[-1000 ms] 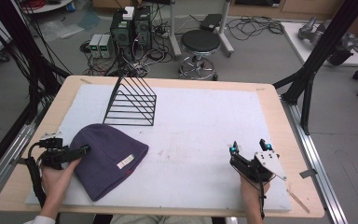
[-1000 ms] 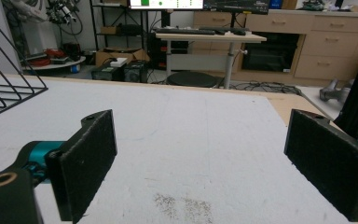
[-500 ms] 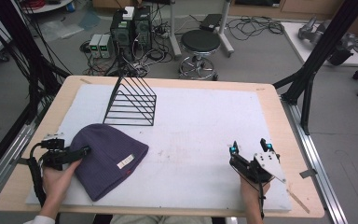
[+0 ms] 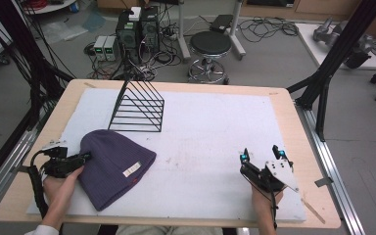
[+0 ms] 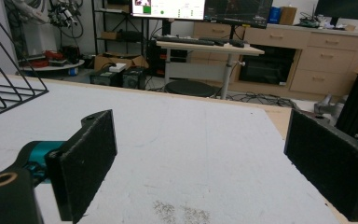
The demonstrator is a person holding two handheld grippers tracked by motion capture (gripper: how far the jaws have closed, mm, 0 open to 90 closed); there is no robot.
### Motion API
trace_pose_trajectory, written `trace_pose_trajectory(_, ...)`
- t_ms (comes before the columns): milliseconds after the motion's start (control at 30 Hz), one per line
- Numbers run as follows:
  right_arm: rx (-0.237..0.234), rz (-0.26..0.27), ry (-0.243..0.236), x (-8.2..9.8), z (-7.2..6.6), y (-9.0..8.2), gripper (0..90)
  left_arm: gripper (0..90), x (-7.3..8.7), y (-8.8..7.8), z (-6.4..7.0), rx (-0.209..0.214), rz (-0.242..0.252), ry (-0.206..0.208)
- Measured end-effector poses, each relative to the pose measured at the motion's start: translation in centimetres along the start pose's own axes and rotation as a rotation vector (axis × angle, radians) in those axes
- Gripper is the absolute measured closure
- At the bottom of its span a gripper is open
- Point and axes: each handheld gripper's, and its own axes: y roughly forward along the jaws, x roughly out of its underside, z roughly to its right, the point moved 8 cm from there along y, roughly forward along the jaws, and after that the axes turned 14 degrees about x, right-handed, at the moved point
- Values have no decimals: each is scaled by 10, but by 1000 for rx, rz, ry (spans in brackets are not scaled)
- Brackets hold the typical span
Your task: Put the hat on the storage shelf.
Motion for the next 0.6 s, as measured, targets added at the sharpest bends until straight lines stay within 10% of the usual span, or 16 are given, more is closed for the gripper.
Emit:
trace_pose_trajectory(333,-1,-5,14,1,2,1,85,782,-5,-5,5,-5,59,49)
trace_pose_trajectory(600,-3,-11,21,1,3,1,85,783,-19,-10,22,-47,132,237)
